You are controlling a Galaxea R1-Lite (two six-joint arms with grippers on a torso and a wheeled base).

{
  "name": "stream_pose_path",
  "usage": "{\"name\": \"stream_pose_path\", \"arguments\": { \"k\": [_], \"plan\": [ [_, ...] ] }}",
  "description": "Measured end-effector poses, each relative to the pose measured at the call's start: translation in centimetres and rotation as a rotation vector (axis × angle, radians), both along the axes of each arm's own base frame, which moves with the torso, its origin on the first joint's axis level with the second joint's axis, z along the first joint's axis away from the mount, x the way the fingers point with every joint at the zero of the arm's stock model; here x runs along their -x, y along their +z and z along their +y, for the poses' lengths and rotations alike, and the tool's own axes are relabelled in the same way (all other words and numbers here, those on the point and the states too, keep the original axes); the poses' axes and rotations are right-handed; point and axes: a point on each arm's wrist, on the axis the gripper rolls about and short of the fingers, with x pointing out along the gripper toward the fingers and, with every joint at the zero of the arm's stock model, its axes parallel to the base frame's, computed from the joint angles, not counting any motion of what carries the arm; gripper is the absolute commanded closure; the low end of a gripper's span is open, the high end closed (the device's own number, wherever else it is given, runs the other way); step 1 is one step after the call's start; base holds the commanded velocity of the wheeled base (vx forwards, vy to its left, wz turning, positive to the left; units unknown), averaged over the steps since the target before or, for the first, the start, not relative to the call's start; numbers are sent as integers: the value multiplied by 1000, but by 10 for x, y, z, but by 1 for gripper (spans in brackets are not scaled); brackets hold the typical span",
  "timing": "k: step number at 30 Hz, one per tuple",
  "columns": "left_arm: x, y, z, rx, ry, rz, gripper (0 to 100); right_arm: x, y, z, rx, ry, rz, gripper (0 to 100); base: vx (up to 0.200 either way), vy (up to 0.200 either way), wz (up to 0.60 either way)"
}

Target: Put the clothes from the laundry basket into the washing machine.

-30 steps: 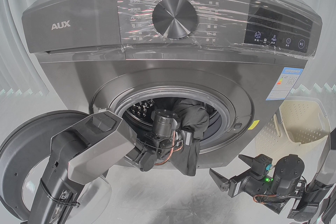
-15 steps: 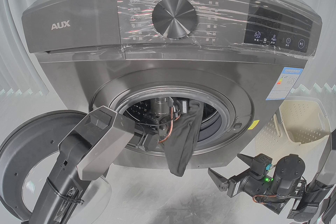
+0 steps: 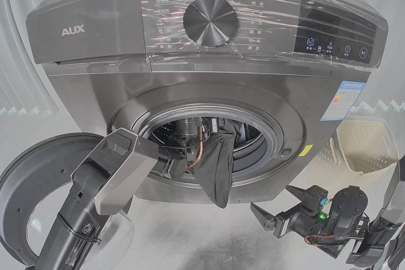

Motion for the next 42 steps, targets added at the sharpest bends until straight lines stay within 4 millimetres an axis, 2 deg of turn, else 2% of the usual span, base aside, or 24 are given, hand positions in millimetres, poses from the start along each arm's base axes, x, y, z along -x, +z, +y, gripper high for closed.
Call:
{"name": "stream_pose_path", "arguments": {
  "k": [4,10,14,21,22,32,39,42],
  "plan": [
    [14,-11,-3,-43,-36,69,0,0,0,0,0,-1,0,0,0,0,0],
    [49,-36,-6,-140,-145,215,0,-1,0,0,1,-2,0,0,0,0,0],
    [65,-43,-8,-188,-197,266,0,-2,0,-2,1,-7,-1,0,0,0,0],
    [67,-51,-7,-212,-216,275,0,-2,0,-2,0,-10,-2,0,0,0,0],
    [67,-52,-7,-215,-216,275,100,-2,0,-2,0,-10,-2,0,0,0,0],
    [63,-57,-7,-219,-211,273,100,-3,1,-2,0,-12,-6,0,0,0,0],
    [57,-51,-12,-193,-193,242,100,-6,4,0,-11,-15,-21,0,0,0,0],
    [49,-40,-15,-159,-169,188,100,-6,4,1,-12,-15,-23,0,0,0,0]
  ]
}}
